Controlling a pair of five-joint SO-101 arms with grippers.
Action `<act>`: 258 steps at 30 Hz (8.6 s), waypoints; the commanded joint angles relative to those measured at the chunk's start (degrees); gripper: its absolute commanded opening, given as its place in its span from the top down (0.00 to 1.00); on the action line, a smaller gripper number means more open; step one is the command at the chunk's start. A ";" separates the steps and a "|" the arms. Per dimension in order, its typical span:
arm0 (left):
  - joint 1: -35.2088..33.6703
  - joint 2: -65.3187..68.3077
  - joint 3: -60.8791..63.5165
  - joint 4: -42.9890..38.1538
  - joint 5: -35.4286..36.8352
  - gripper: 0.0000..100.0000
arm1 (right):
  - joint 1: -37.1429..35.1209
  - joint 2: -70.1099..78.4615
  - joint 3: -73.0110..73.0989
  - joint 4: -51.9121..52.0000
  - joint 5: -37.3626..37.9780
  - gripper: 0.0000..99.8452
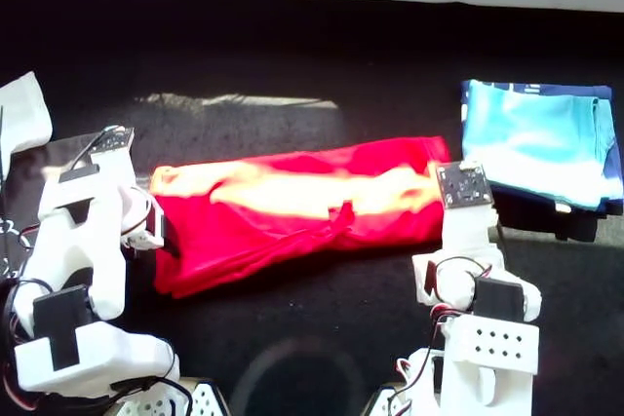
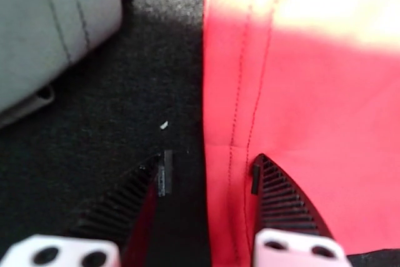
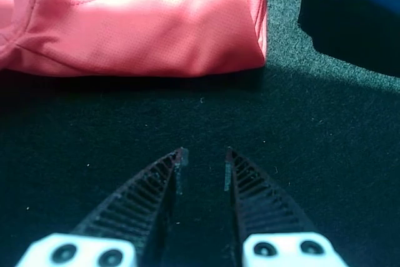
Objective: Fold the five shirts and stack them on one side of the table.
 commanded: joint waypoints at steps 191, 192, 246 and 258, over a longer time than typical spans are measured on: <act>78.81 28.79 -85.76 40.97 7.82 0.91 | 37.49 -5.14 30.02 -29.14 0.79 0.90; 78.64 28.79 -85.76 41.23 7.82 0.87 | 37.49 -5.14 30.02 -29.14 0.79 0.90; 36.88 53.49 -93.23 33.23 7.91 0.99 | 37.58 -5.14 29.76 -29.05 0.70 0.90; 35.47 53.14 -93.23 33.41 7.91 0.99 | 20.00 -4.62 -2.77 -12.53 0.35 0.90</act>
